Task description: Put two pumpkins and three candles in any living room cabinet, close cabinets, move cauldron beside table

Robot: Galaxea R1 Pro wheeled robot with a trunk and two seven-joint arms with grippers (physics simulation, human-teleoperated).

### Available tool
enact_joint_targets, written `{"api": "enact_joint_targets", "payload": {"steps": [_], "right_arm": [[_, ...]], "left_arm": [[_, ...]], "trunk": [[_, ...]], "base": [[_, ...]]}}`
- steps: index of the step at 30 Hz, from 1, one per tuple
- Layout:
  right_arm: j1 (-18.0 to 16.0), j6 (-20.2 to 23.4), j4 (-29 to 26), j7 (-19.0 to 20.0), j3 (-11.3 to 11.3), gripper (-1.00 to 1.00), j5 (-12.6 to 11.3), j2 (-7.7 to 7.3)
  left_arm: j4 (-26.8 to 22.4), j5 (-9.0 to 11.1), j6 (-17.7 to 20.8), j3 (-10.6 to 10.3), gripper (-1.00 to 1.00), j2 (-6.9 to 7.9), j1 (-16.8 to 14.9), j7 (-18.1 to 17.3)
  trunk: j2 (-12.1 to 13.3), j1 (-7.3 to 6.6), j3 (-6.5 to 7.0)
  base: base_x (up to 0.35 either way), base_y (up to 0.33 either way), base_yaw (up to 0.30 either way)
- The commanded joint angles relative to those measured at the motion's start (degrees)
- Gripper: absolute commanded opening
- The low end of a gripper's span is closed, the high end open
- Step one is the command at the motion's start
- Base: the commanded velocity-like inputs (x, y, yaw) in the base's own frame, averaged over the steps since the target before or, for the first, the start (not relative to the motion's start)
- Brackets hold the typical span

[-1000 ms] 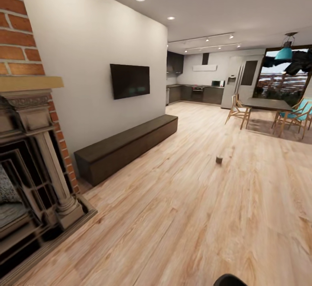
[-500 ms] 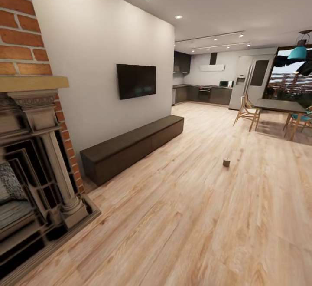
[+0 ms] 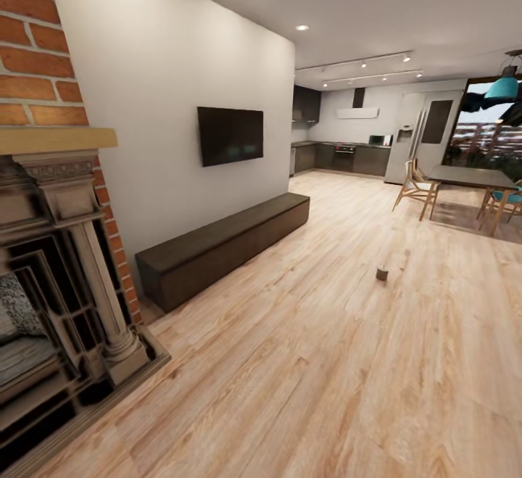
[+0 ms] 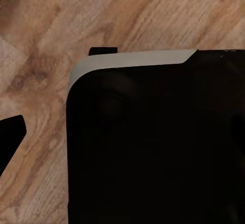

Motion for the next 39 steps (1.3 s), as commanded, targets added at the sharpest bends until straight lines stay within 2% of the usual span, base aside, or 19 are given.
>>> {"api": "enact_joint_targets", "payload": {"steps": [1, 8, 16, 39], "right_arm": [[-0.03, -0.19, 0.04, -0.05, 0.03, 1.00, 0.08, 0.00], [-0.03, -0.41, 0.05, -0.05, 0.06, 1.00, 0.08, -0.05], [-0.03, -3.69, 0.23, 0.18, 0.18, 1.00, 0.16, -0.08], [-0.03, -4.00, 0.24, 0.14, 0.20, 1.00, 0.11, -0.08]], "left_arm": [[0.01, 0.01, -0.16, 0.03, 1.00, 0.00, -0.02, 0.00], [0.01, -0.02, -0.63, -0.02, 1.00, 0.02, -0.02, 0.00], [0.01, -0.04, -1.54, -0.10, 1.00, 0.03, -0.02, 0.00], [0.01, -0.15, -1.59, -0.26, 1.00, 0.03, -0.02, 0.00]], "trunk": [[-0.03, 0.00, -0.05], [-0.03, 0.00, -0.05], [-0.03, 0.00, -0.05], [-0.03, 0.00, -0.05]], "base": [[0.027, 0.067, 0.000], [0.066, 0.080, 0.000], [0.134, 0.027, 0.000], [0.142, 0.013, 0.000]]}}
